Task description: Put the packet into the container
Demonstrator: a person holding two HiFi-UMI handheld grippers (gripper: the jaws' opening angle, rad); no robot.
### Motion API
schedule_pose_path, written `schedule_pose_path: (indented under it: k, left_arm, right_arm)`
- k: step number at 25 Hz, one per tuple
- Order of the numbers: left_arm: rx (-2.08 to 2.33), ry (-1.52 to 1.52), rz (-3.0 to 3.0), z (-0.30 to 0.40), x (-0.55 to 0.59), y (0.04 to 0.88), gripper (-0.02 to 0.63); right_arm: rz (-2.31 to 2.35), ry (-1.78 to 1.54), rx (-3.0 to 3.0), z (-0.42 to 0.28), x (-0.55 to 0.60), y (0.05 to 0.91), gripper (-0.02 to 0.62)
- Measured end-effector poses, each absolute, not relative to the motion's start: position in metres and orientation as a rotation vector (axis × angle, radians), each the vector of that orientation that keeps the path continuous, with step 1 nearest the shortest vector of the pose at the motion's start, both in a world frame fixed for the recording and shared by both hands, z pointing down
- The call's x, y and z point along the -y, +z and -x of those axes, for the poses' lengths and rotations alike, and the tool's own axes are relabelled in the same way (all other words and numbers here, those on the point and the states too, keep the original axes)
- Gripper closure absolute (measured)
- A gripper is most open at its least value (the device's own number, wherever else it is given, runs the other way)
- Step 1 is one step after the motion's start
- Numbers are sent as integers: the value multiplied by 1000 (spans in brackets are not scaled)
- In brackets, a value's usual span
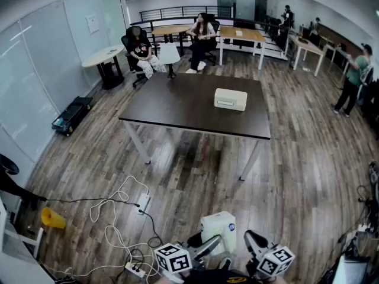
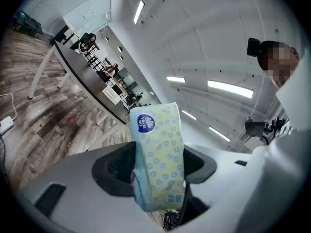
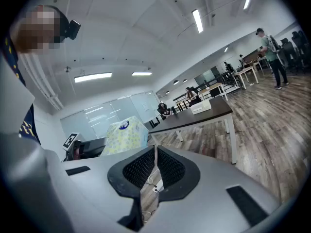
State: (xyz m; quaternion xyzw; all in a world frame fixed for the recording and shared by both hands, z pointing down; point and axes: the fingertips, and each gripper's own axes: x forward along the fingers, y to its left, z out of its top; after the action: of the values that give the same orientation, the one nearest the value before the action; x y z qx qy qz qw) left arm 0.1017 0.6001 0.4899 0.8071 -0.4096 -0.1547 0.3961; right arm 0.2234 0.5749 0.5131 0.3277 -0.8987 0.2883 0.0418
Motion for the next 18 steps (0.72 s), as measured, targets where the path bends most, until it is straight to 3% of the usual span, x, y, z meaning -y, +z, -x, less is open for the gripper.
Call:
schedule_pose_path:
  k: [18]
  left_arm:
    - [1274,-260,-2146,-136,-607,465,354]
  right_arm:
    - [-888,968,2921,-271,-575,492,571]
